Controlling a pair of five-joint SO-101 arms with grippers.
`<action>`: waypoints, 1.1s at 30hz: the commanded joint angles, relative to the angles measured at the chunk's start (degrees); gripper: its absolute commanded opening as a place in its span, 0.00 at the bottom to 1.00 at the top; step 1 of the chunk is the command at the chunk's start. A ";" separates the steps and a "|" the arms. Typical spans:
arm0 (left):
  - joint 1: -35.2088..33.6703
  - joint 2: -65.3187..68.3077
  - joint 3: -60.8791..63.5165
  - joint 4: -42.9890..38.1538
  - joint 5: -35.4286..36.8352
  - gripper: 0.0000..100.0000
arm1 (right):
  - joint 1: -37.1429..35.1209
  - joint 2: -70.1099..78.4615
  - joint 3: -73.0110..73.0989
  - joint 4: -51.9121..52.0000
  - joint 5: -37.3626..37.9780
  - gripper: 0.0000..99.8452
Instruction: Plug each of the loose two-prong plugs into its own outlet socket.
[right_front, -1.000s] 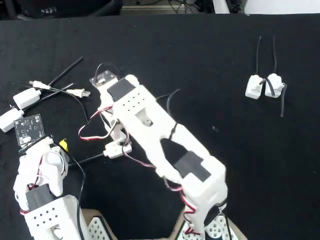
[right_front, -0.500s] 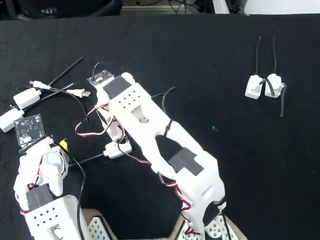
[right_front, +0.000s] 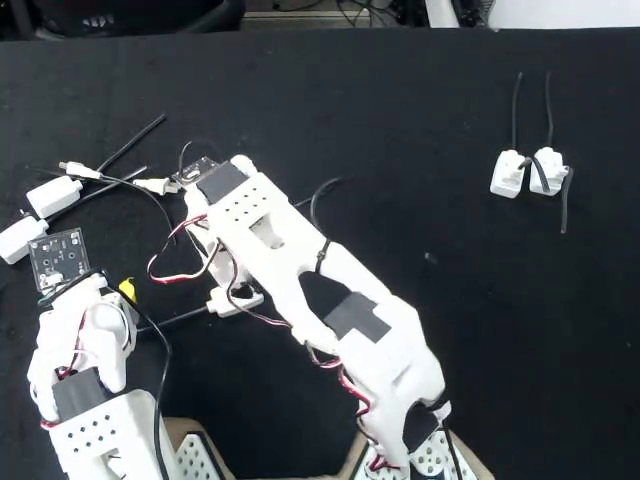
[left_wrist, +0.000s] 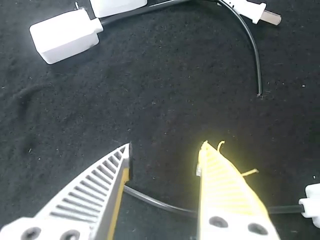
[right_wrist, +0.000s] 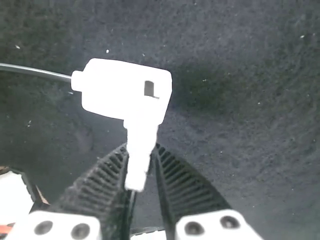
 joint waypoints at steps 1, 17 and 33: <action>0.04 -0.53 -0.75 0.00 -0.44 0.22 | -0.70 -2.33 -0.57 1.76 -0.18 0.01; 0.04 -0.53 -0.75 0.00 -0.44 0.22 | 0.79 -4.97 1.10 1.41 4.57 0.01; 0.04 -0.53 -0.75 -0.09 -0.44 0.22 | 14.42 -11.03 23.60 -21.63 14.86 0.09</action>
